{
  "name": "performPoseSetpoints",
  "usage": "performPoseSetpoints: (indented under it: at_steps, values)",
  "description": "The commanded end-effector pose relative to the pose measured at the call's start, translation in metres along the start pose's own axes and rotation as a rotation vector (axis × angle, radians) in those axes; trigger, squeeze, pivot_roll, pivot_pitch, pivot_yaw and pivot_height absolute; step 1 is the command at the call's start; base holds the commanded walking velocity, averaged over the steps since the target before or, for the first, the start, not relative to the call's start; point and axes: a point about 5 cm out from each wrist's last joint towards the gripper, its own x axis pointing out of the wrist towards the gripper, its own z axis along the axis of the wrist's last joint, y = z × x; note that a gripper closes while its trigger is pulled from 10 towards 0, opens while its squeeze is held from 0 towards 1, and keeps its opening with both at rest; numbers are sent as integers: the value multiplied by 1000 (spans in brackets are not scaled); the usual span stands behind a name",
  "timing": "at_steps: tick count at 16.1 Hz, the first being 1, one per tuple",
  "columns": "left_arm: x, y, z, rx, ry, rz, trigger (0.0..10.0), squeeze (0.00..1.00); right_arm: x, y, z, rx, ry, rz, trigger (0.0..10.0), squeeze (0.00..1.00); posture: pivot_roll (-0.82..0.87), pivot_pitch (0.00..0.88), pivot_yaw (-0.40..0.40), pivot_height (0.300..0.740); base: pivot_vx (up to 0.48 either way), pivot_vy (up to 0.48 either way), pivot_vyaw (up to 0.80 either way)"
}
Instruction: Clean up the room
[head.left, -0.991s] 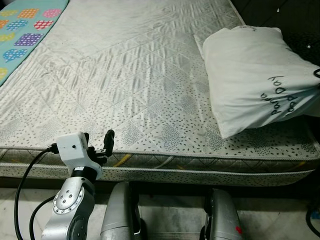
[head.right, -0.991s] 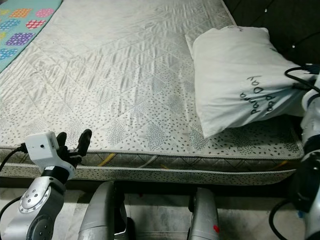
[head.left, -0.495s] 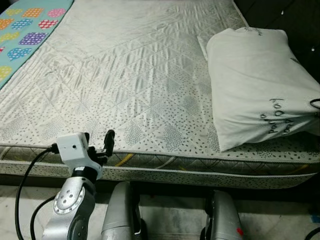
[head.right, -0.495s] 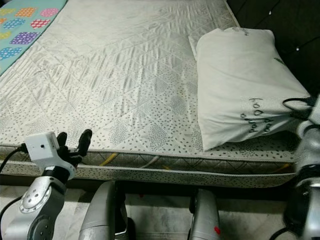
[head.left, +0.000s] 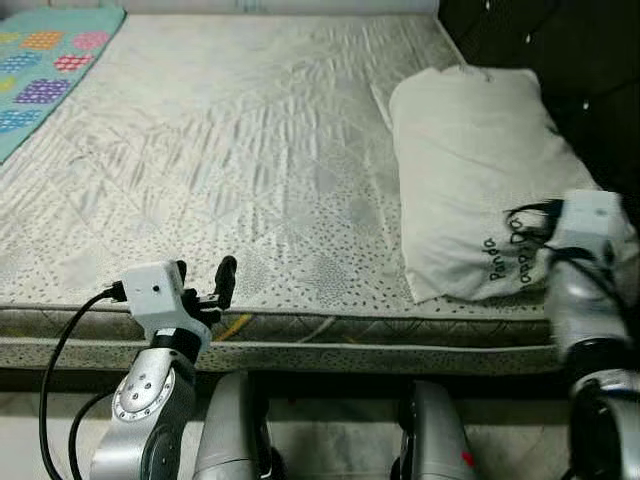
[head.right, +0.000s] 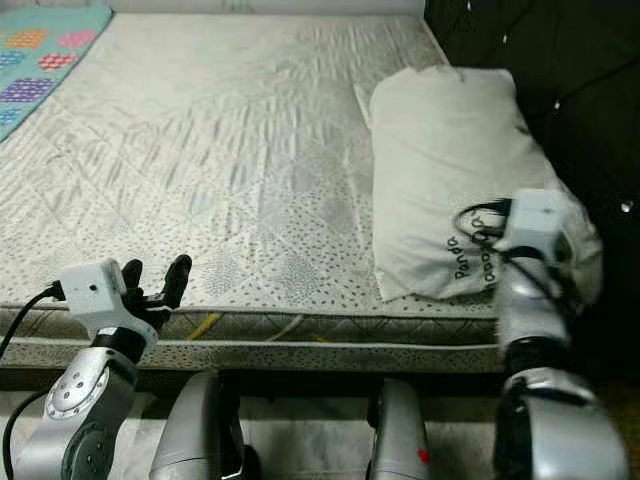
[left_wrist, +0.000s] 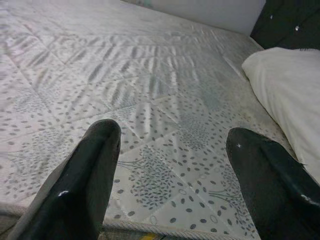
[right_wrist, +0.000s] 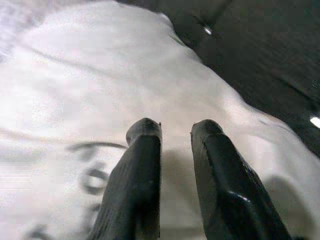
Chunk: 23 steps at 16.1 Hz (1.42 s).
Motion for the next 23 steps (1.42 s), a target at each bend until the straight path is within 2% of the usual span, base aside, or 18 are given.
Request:
performPoseSetpoints:
  at_steps: [1,5,8,11,12,14,19,21,22,23]
  values:
    - [-3,5,-6,3,17,28,10000,0,-4,-1,-1,-7,-20,-10,10000,1000,39,54,10,557,0,0,0]
    - [-6,8,-12,-10,29,45,10000,0,-19,7,-9,9,-42,-1,10000,1000,19,43,6,557,0,0,0]
    - [-11,11,-20,-29,50,70,10000,0,-49,32,-15,104,-49,77,10000,1000,7,38,1,557,0,0,0]
    - [-10,10,-22,-32,52,70,10000,0,-81,65,-15,189,-44,273,10000,1000,-9,33,4,557,0,0,0]
    - [-9,10,-22,-31,52,70,10000,0,-86,69,-14,190,-43,305,10000,1000,-9,33,4,557,0,0,0]
    - [-9,14,-23,-22,52,73,10000,0,-109,82,-9,188,-21,459,10000,1000,-19,32,8,557,0,0,0]
    - [-10,14,-23,-9,48,71,10000,0,-125,90,-4,182,19,576,10000,1000,-15,27,9,557,0,0,0]
    - [-10,13,-23,-13,44,73,10000,0,-119,94,3,203,11,504,10000,1000,-14,22,-6,557,0,0,0]
    - [-11,13,-23,-16,41,76,10000,0,-115,96,7,231,8,455,10000,267,-9,22,-7,557,0,0,0]
    - [-11,13,-23,-18,39,78,10000,0,-112,99,12,263,-9,421,10000,0,-7,22,-7,557,0,0,0]
